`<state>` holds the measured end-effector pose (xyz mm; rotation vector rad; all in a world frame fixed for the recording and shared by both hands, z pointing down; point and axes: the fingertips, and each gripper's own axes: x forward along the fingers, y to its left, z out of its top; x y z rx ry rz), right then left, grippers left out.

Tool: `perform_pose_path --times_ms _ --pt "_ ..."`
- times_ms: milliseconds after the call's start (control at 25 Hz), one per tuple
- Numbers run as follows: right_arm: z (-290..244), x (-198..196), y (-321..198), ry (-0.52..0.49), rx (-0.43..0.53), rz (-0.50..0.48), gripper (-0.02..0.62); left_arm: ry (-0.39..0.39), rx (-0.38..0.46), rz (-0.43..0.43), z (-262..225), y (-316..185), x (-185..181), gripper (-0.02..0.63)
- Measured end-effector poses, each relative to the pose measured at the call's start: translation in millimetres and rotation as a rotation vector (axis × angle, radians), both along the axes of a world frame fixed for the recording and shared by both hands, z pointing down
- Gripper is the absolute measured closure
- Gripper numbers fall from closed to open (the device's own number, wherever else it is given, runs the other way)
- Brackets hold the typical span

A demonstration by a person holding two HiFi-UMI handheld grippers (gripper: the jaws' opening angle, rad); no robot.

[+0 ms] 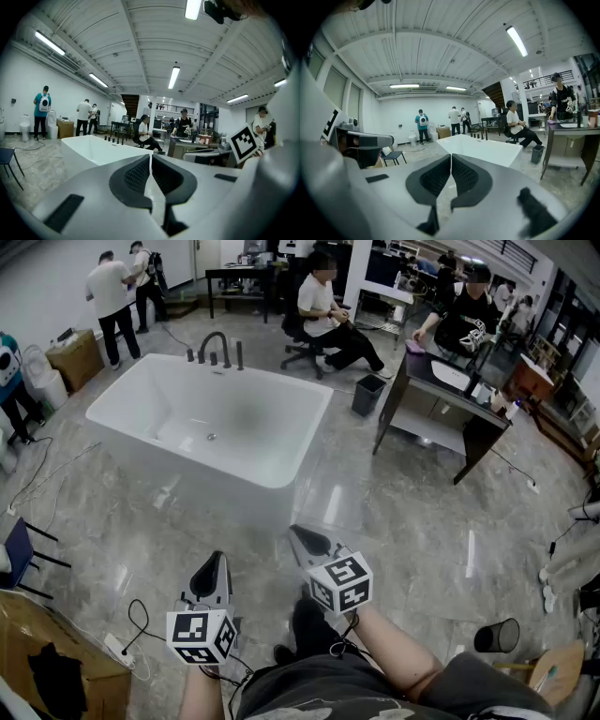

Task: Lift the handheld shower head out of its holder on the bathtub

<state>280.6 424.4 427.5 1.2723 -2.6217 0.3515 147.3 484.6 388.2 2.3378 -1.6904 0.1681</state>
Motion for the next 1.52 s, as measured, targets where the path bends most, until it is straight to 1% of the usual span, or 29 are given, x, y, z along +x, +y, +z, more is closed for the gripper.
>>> perform_pose_path --times_ms 120,320,560,800,920,1040,1160,1280,1440,1520 --pt "-1 -3 4 -0.005 -0.008 -0.002 0.566 -0.019 0.003 0.001 -2 4 -3 0.583" --pt "5 0 10 -0.005 -0.017 -0.008 0.566 -0.012 -0.004 -0.009 3 10 -2 0.591" --pt "4 -6 11 -0.008 0.0 -0.023 0.568 -0.009 0.004 -0.021 5 13 -7 0.591" --pt "-4 -17 9 -0.079 -0.017 -0.035 0.568 -0.007 -0.001 -0.063 1 17 -26 0.591" --pt "-5 -14 5 -0.097 -0.02 -0.016 0.568 0.0 0.0 -0.085 0 17 -35 0.591" --pt "-4 -14 -1 -0.099 -0.022 -0.004 0.568 0.004 0.004 -0.084 1 9 -42 0.591" --pt "-1 -17 -19 -0.089 -0.023 -0.002 0.568 0.001 0.012 -0.091 0 -9 -49 0.591" --pt "-3 -22 -45 -0.1 -0.016 0.004 0.568 -0.004 0.015 -0.097 -3 -28 -56 0.591" --pt "6 -35 -91 -0.12 -0.026 0.005 0.568 -0.034 0.001 -0.098 3 -65 -67 0.591" --pt "12 -41 -120 -0.124 -0.036 0.006 0.568 -0.034 -0.009 -0.098 7 -91 -72 0.591"
